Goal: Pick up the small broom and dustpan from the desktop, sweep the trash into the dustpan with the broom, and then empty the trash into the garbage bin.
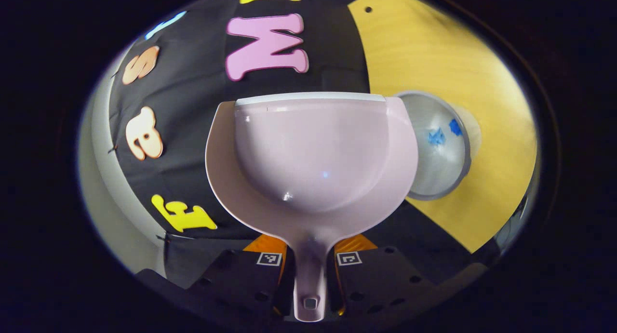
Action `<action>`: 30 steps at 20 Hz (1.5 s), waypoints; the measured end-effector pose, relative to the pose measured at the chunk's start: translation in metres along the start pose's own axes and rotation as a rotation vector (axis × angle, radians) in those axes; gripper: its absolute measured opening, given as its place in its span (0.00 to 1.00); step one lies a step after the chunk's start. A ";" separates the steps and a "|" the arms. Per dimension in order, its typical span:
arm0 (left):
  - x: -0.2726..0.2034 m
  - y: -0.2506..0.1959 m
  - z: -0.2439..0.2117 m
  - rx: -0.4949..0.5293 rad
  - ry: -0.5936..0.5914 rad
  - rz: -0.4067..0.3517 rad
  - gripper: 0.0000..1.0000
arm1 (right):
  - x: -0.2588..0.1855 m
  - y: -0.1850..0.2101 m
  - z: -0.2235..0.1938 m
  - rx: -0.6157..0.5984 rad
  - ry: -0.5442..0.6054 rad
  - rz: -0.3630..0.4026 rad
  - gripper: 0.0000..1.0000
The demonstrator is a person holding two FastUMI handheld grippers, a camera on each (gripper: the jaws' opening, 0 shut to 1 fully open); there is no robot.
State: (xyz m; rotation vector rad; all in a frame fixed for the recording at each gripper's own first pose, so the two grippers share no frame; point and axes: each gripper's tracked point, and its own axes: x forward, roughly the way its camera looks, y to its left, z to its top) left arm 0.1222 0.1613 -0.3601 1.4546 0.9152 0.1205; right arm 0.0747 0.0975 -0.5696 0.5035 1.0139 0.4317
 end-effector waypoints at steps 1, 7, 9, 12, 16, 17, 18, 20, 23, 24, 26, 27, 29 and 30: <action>-0.009 -0.001 0.010 -0.108 -0.025 -0.031 0.25 | -0.001 0.004 0.007 -0.016 -0.013 -0.006 0.17; -0.073 -0.050 0.121 -0.811 -0.263 -0.362 0.25 | -0.005 0.029 0.059 -0.051 -0.118 -0.065 0.17; -0.094 -0.069 0.159 -0.980 -0.365 -0.486 0.25 | -0.008 0.041 0.077 -0.007 -0.166 -0.078 0.18; -0.104 -0.112 0.208 -1.176 -0.357 -0.714 0.24 | 0.005 0.034 0.071 0.004 -0.134 -0.132 0.17; -0.130 -0.181 0.221 -1.402 -0.119 -1.115 0.25 | 0.036 0.025 0.044 0.063 -0.023 -0.148 0.17; -0.133 -0.183 0.218 -1.403 -0.073 -1.112 0.25 | 0.045 0.018 0.035 0.065 0.003 -0.164 0.17; -0.134 -0.186 0.214 -1.358 -0.034 -1.087 0.25 | 0.056 0.016 0.025 0.086 0.038 -0.162 0.18; -0.134 -0.184 0.211 -1.274 0.010 -1.064 0.25 | 0.076 0.011 0.001 0.113 0.096 -0.173 0.18; -0.131 -0.181 0.212 -1.223 0.079 -1.134 0.25 | 0.111 -0.020 -0.041 0.093 0.213 -0.251 0.18; -0.130 -0.181 0.212 -1.208 0.126 -1.154 0.25 | 0.123 -0.032 -0.059 0.104 0.267 -0.271 0.18; -0.139 -0.184 0.206 -1.182 0.253 -1.234 0.25 | 0.144 -0.060 -0.094 0.127 0.380 -0.325 0.18; -0.142 -0.184 0.203 -1.164 0.315 -1.264 0.25 | 0.152 -0.075 -0.109 0.124 0.422 -0.364 0.18; -0.143 -0.187 0.201 -1.097 0.419 -1.271 0.26 | 0.164 -0.099 -0.135 0.111 0.506 -0.426 0.18; -0.145 -0.187 0.198 -1.039 0.465 -1.261 0.25 | 0.171 -0.105 -0.148 0.099 0.546 -0.446 0.18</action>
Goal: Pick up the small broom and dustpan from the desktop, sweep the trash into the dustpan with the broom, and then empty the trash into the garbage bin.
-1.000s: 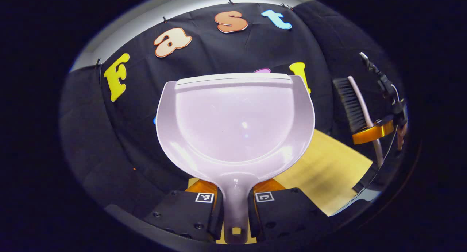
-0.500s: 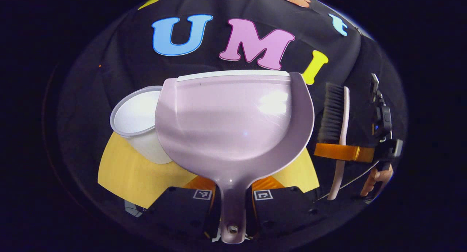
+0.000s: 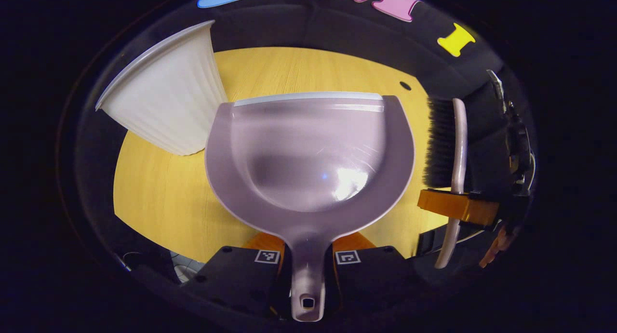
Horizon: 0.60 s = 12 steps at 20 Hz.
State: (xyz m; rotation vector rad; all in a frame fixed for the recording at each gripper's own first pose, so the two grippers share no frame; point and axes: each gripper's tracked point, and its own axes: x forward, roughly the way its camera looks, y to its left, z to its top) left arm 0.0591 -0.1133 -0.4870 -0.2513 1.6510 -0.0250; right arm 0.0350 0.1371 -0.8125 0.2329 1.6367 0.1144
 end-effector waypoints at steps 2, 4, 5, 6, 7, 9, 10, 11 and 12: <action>-0.008 -0.003 0.004 0.008 0.062 0.036 0.25 | 0.022 0.004 -0.013 -0.019 0.075 -0.029 0.18; -0.019 -0.007 0.011 -0.003 0.107 0.036 0.26 | 0.043 0.002 -0.022 -0.036 0.131 -0.055 0.18; -0.026 -0.008 0.016 -0.002 0.121 0.040 0.24 | 0.051 0.002 -0.025 -0.046 0.155 -0.070 0.19; -0.033 -0.010 0.019 0.006 0.129 0.051 0.26 | 0.056 0.002 -0.029 -0.052 0.175 -0.081 0.19; -0.040 -0.011 0.023 0.016 0.143 0.066 0.25 | 0.059 0.002 -0.031 -0.058 0.193 -0.096 0.18; -0.044 -0.017 0.028 0.035 0.166 0.077 0.25 | 0.066 -0.003 -0.034 -0.066 0.218 -0.124 0.18; -0.045 -0.016 0.029 0.039 0.167 0.086 0.26 | 0.069 -0.004 -0.036 -0.061 0.227 -0.134 0.18; -0.043 -0.015 0.030 0.049 0.168 0.101 0.25 | 0.074 -0.009 -0.036 -0.059 0.237 -0.147 0.18; -0.041 -0.015 0.028 0.057 0.171 0.107 0.25 | 0.078 -0.012 -0.038 -0.056 0.247 -0.159 0.18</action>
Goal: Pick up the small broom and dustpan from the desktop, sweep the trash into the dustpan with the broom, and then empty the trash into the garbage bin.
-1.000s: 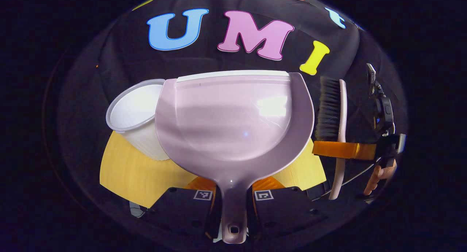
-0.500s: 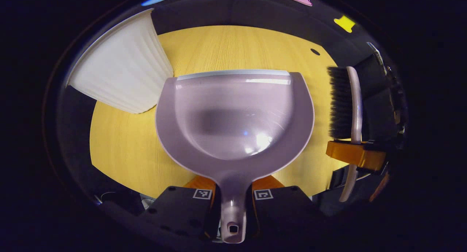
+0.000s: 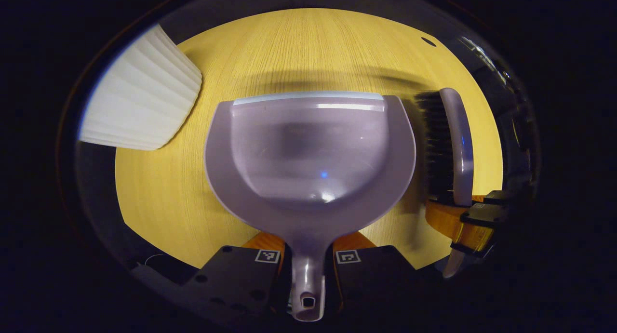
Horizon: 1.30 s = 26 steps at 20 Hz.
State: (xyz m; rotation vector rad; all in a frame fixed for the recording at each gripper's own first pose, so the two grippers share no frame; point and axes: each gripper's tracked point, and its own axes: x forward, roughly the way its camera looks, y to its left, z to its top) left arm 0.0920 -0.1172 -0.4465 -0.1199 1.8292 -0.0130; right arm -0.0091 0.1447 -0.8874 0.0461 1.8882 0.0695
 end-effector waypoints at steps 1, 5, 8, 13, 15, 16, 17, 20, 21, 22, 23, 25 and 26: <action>-0.002 0.001 0.001 0.001 0.002 0.002 0.26 | 0.003 -0.002 -0.004 0.001 0.013 -0.013 0.18; -0.007 -0.001 -0.002 -0.021 0.031 -0.004 0.26 | 0.001 0.001 -0.004 0.012 0.038 -0.019 0.18; -0.004 0.000 -0.005 -0.005 0.073 -0.009 0.26 | 0.001 0.002 -0.005 0.030 0.056 -0.019 0.21; -0.007 0.001 -0.014 0.048 0.172 -0.026 0.28 | -0.002 0.000 -0.006 0.022 0.068 -0.029 0.25; -0.012 0.002 -0.010 0.055 0.176 -0.015 0.30 | -0.004 -0.001 -0.007 0.027 0.069 -0.034 0.29; -0.011 0.000 -0.010 0.054 0.174 -0.005 0.34 | -0.007 -0.001 -0.006 0.031 0.063 -0.035 0.31; -0.010 -0.004 -0.011 0.052 0.179 -0.011 0.39 | -0.012 -0.003 -0.006 0.037 0.049 -0.044 0.33; -0.011 -0.010 -0.025 0.040 0.216 -0.041 0.87 | -0.020 -0.006 -0.010 0.036 0.044 -0.047 0.96; -0.009 -0.011 -0.026 0.036 0.211 -0.045 0.87 | -0.024 -0.005 -0.010 0.037 0.032 -0.050 1.00; -0.011 -0.014 -0.028 0.030 0.200 -0.053 0.87 | -0.026 -0.007 -0.009 0.037 0.017 -0.054 1.00; -0.014 -0.015 -0.029 0.028 0.183 -0.056 0.87 | -0.029 -0.006 -0.011 0.033 0.007 -0.052 1.00; -0.021 -0.017 -0.030 0.057 0.147 -0.059 0.87 | -0.041 -0.002 -0.017 -0.006 -0.008 -0.026 1.00; -0.028 -0.016 -0.035 0.085 0.139 -0.053 0.87 | -0.046 -0.005 -0.021 -0.035 -0.024 -0.027 0.96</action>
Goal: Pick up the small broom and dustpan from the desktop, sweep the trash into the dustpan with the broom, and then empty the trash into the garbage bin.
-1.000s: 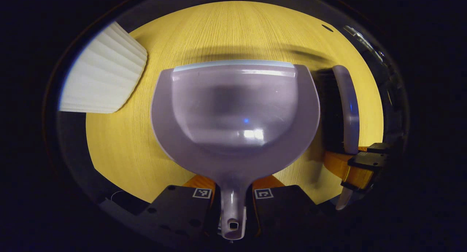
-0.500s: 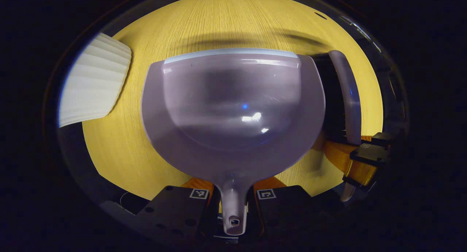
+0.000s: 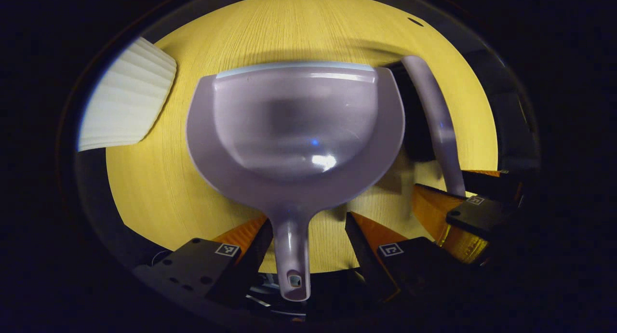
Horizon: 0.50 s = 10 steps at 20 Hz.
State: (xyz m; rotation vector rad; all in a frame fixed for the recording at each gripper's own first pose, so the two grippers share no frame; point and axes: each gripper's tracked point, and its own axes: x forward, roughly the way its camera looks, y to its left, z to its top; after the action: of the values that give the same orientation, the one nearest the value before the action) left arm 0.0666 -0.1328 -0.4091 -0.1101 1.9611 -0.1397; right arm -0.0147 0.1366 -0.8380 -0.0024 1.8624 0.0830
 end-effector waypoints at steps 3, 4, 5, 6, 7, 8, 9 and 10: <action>-0.020 0.000 -0.008 0.036 -0.071 0.027 0.87 | -0.027 0.003 -0.010 -0.014 -0.049 0.033 0.96; -0.029 -0.002 -0.012 0.036 -0.105 0.017 0.87 | -0.040 0.007 -0.009 -0.024 -0.084 0.054 1.00; -0.042 -0.004 -0.016 0.044 -0.143 0.002 0.87 | -0.055 0.008 -0.010 -0.038 -0.121 0.066 1.00; -0.054 -0.005 -0.021 0.056 -0.177 -0.008 0.87 | -0.072 0.011 -0.009 -0.049 -0.166 0.079 1.00; -0.066 -0.007 -0.024 0.068 -0.216 -0.013 0.87 | -0.092 0.013 -0.007 -0.053 -0.215 0.091 1.00; -0.081 -0.007 -0.027 0.079 -0.269 -0.014 0.87 | -0.114 0.016 -0.004 -0.049 -0.272 0.108 1.00; -0.097 -0.007 -0.028 0.087 -0.331 -0.015 0.87 | -0.140 0.018 0.005 -0.034 -0.369 0.124 1.00; -0.113 -0.006 -0.031 0.087 -0.393 -0.019 0.87 | -0.167 0.018 0.013 -0.028 -0.464 0.121 1.00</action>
State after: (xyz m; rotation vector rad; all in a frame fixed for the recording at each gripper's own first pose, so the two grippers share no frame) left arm 0.0820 -0.1215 -0.2931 -0.0920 1.5605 -0.1996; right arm 0.0457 0.1486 -0.6814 0.1017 1.3961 0.1780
